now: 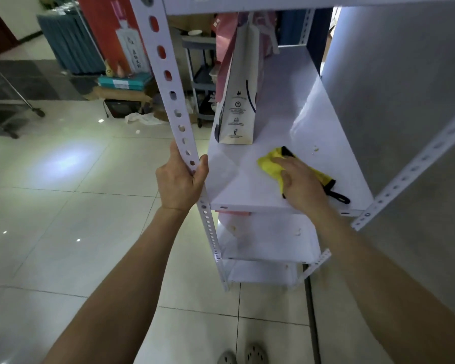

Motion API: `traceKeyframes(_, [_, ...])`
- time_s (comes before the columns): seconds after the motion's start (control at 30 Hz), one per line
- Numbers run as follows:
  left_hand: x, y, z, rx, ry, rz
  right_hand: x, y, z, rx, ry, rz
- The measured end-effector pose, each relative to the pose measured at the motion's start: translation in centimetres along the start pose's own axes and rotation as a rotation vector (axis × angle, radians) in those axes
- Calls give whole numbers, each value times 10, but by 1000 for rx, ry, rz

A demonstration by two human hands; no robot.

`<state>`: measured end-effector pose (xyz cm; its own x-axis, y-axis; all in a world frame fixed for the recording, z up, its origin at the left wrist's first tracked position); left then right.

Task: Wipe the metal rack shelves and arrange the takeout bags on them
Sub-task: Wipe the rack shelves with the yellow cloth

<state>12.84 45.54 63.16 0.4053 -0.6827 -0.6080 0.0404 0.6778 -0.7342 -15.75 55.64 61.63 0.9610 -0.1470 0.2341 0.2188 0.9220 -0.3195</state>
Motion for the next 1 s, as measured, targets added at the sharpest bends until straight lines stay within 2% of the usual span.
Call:
traceKeyframes(0.07, [1,0,-2,10,0,21,-44,-2,15,-24,70,-243])
traceKeyframes(0.13, [0,1,-3,0,4,27,-42,-2,17,-36,116,-401])
traceKeyframes(0.2, [-1,1,-4,-3,7,21,5,0,8,-10,82,-322])
traceKeyframes(0.33, [-3,-1,-7,-2,-16,-12,120,19,-23,99,-11,137])
traceKeyframes(0.4, [-5,0,-5,-5,-11,-39,132,23,-25,95,-25,211])
traceKeyframes(0.53, [-14,-5,-2,-20,21,-29,69,19,4,146,-125,130])
traceKeyframes(0.67, [-21,-27,-5,-26,269,1,-27,5,37,115,-35,-138])
traceKeyframes(0.77, [-19,-25,-9,2,353,18,-61,-32,42,149,39,-313])
traceKeyframes(0.9, [-12,-17,-16,-35,354,-15,-53,-81,25,155,129,-318])
traceKeyframes(1.0, [-12,-16,-16,-57,348,-25,-19,-66,12,138,113,-173])
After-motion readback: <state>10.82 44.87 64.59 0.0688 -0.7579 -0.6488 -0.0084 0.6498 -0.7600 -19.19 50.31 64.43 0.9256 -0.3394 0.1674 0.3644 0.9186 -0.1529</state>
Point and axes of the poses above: each hand's wrist, its own y-axis away from the middle knuckle, its own z-axis out of the back of the hand, x = y × z, the point moved 2 cm from there along -y, towards the middle knuckle, and after that the axes turned 15 degrees about y, right-handed, at the moved point
